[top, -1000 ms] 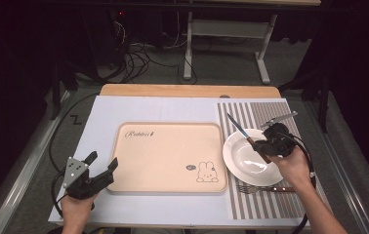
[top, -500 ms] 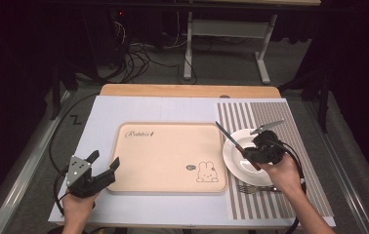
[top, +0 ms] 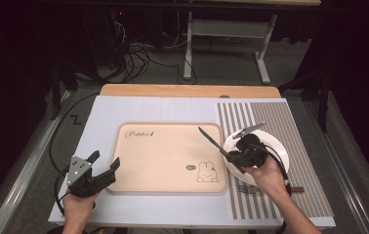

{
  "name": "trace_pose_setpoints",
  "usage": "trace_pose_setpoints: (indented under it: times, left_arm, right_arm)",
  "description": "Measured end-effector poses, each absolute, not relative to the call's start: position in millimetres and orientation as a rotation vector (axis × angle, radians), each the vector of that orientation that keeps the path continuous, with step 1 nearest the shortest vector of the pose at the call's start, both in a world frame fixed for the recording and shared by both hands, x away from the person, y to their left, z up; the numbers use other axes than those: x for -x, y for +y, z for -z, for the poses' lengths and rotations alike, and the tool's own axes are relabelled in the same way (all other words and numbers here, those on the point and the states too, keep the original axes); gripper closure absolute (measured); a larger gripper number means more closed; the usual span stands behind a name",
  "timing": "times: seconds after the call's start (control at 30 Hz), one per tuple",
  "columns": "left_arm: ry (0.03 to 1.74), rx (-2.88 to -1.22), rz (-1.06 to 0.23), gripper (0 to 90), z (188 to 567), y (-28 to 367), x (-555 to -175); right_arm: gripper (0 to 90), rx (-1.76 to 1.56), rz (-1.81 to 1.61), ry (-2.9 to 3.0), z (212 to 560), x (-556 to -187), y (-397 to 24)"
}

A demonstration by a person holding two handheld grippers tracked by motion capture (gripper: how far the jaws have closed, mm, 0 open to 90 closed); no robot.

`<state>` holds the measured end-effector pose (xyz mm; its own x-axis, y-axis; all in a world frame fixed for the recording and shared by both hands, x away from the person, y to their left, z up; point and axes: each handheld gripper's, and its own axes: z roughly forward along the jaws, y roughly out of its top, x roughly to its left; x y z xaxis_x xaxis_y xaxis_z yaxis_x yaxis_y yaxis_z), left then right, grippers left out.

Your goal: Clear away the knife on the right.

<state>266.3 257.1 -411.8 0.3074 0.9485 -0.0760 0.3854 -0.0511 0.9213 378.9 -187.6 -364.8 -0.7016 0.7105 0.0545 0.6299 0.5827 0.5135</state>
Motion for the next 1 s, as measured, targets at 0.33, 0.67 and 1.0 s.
trace_pose_setpoints:
  times: [0.33,0.67,1.0]
  left_arm:
    - [1.245,-1.615,-0.743,26.0,411.6,257.5,-265.9]
    - [1.250,-1.608,-0.739,26.0,411.8,258.2,-266.4]
    - [1.254,-1.607,-0.742,26.0,411.6,259.0,-266.2]
  right_arm:
    - [78.6,-1.103,-0.756,2.711,375.6,-376.3,-163.2]
    - [78.5,-1.069,-0.743,2.729,384.2,-374.5,-149.0]
    - [78.4,-1.069,-0.715,2.747,396.2,-376.6,-138.4]
